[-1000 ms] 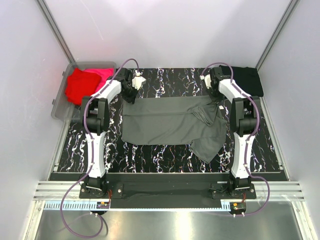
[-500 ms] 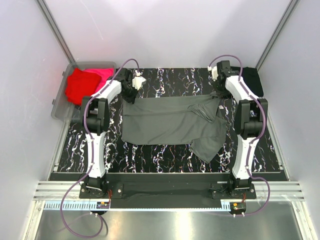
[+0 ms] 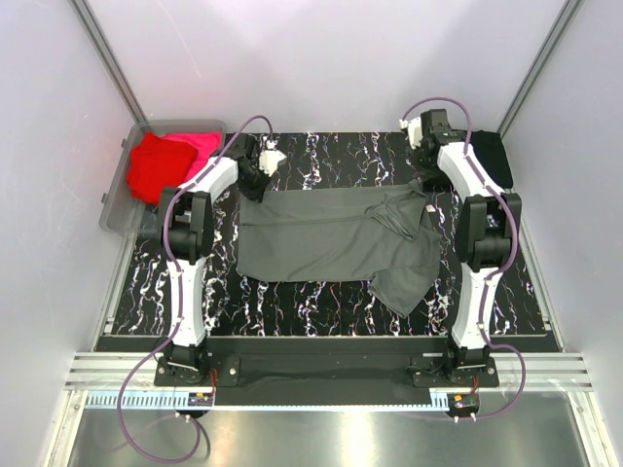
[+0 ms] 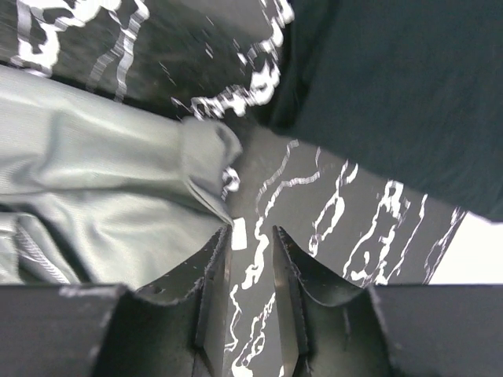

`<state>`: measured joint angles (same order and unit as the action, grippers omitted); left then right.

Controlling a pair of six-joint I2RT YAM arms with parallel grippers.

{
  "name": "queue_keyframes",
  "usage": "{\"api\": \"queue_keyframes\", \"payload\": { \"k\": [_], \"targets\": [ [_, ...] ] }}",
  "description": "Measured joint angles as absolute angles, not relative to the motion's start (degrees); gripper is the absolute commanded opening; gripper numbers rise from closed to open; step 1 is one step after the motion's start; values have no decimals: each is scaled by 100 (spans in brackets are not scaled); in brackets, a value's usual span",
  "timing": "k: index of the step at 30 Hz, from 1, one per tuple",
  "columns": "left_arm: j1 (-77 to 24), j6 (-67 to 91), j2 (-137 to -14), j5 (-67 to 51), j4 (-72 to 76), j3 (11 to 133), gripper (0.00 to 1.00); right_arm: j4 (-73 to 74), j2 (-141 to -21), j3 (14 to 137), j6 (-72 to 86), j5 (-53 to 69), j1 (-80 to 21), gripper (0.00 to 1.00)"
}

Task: Fold and stack the t-shirts
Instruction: Fold the tshirt

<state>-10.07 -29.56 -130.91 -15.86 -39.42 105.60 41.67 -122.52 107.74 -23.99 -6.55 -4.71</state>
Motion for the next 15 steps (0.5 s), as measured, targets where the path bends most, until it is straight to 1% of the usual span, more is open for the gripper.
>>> {"api": "queue_keyframes", "payload": {
  "k": [4,9,15],
  "targets": [
    [-1074,-2954,-13080,-1557,-3929,10538,0,4156,-12361,11000,-2635,-648,-735,27],
    [-1166,-2950,-13076,-1553,-3931,10534,0,4143,-12667,11137,-2842,-661,-1081,25],
    [-1227,-2947,-13076,-1535,-3931,10534,0,4195,-13026,11163,-2939,-845,-1199,24]
  ]
}}
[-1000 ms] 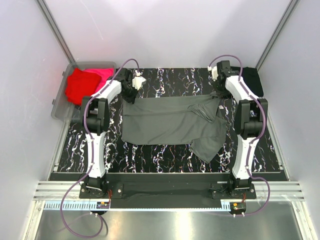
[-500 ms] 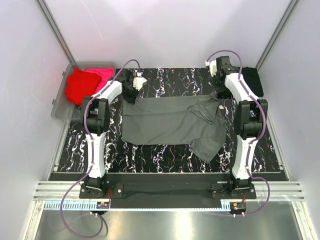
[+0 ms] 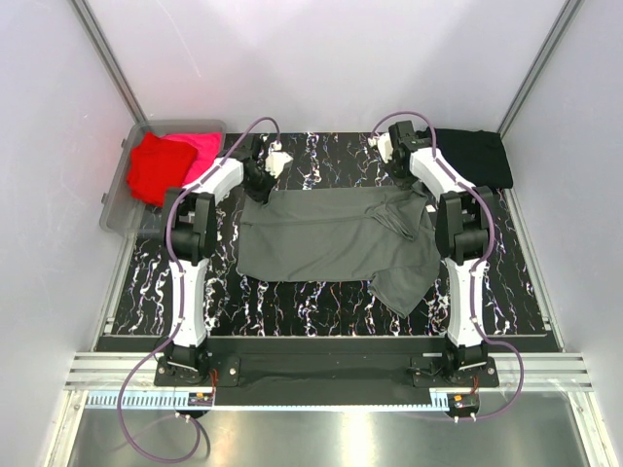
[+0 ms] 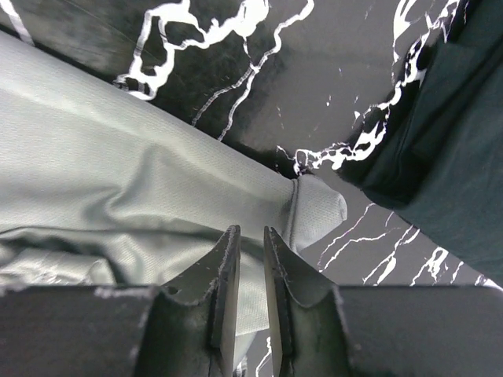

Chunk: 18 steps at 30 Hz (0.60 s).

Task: Fold and stack the t-shirts
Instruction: Fold the tshirt

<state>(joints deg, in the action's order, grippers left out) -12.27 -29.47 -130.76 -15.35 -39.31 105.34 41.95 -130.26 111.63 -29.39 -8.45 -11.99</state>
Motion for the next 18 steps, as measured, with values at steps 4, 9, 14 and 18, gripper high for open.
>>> {"api": "queue_keyframes", "payload": {
  "k": [4,9,14,18],
  "targets": [
    [-1236,-2945,-13076,-1531,-3931,10534,0,4226,-13144,11238,-2958,-1026,-1192,23],
    [-1236,-2943,-13076,-1529,-3931,10534,0,4219,-13214,11404,-2980,-1225,-1188,23],
    [-1238,-2915,-13076,-1511,-3931,10536,0,4171,-13321,11419,-3035,-1428,-1188,22],
    [-1243,-2858,-13076,-1476,-3931,10536,0,4169,-13443,11419,-3074,-1516,-1184,22]
  ]
}}
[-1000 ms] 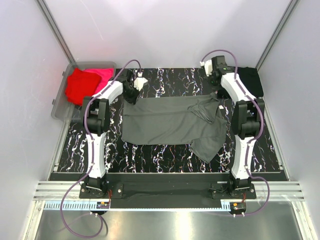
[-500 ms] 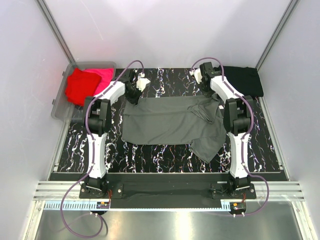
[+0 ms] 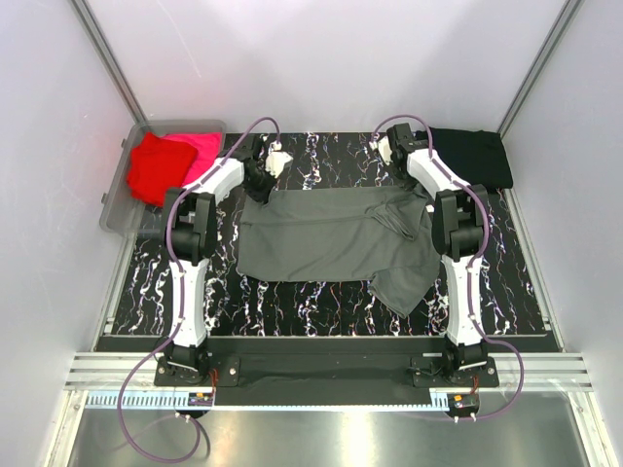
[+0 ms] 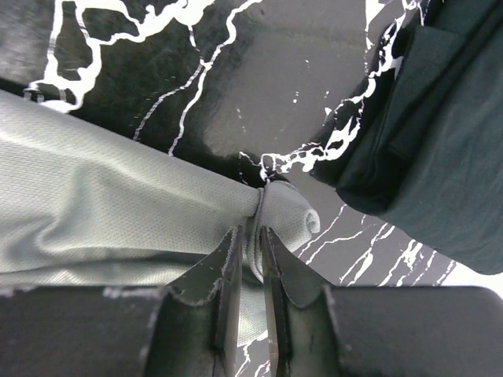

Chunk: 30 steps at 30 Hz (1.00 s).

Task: Fold and stack the t-shirts
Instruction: Fold the tshirt

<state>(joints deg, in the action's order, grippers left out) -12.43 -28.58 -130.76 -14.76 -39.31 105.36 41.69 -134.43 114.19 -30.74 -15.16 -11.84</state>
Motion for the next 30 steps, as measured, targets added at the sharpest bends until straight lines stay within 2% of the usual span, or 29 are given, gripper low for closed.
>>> {"api": "queue_keyframes", "payload": {
  "k": [5,9,13,20,30],
  "targets": [
    [-1249,-2840,-13076,-1367,-3929,10536,0,4095,-13476,11408,-3127,-1721,-1175,21],
    [-1260,-2840,-13076,-1240,-3927,10536,0,3966,-13476,11373,-3181,-1872,-1162,7],
    [-1256,-2842,-13076,-1079,-3905,10536,0,3881,-13478,11332,-3232,-2001,-1131,0],
    [-1258,-2842,-13076,-919,-3889,10536,0,3918,-13478,11380,-3120,-1907,-941,0],
    [-1258,-2845,-13076,-849,-3887,10536,0,4678,-13478,11830,-2386,-237,-143,0]
  ]
}}
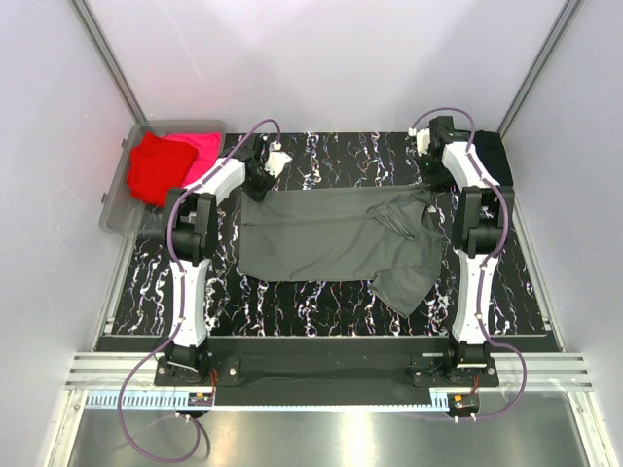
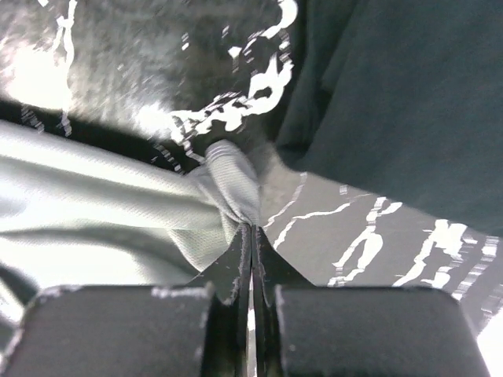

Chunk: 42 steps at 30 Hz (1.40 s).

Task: Fold and stack the t-shirts
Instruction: Fold the tshirt

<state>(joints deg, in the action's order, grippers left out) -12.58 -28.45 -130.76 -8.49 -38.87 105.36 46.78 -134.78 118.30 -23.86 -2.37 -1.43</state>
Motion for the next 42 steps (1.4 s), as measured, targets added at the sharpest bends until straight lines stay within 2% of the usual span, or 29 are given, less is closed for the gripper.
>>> {"api": "queue_keyframes", "payload": {
  "k": [13,42],
  "targets": [
    [-1299,-2906,-13076,-676,-3887,10534,0,5188,-13478,11824,-1852,1584,294,0],
    [-1378,-3422,-13089,-257,-3896,10538,0,5247,-13480,11998,-1492,2165,963,0]
  ]
}}
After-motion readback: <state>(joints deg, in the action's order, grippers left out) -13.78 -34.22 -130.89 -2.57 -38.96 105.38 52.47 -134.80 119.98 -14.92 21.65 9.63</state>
